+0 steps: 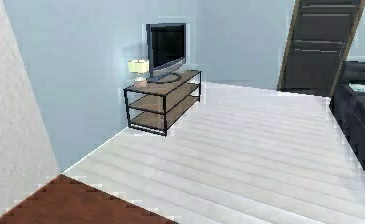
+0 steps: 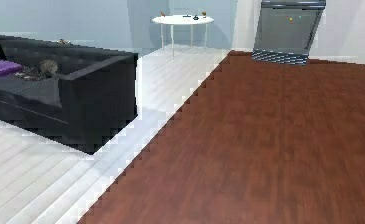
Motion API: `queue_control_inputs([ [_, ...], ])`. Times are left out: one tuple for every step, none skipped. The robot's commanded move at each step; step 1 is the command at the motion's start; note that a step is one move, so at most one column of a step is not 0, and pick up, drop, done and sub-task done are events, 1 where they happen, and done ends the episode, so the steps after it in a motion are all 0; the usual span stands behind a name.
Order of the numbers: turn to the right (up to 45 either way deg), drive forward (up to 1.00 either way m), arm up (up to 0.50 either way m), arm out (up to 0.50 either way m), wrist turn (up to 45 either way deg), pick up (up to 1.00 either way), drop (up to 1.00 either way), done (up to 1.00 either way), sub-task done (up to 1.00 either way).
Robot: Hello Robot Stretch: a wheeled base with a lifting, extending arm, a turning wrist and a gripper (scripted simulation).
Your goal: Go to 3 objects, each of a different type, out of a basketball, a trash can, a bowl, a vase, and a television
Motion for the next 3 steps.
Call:
queue_control_inputs([
  [0.0,1.00,0.00,0.00,0.0,0.00,0.00,0.00,0.00],
  [0.0,0.80,0.00,0.00,0.0,0.00,0.00,0.00,0.00],
  [0.0,0.00,0.00,0.00,0.0,0.00,0.00,1.00,0.00],
])
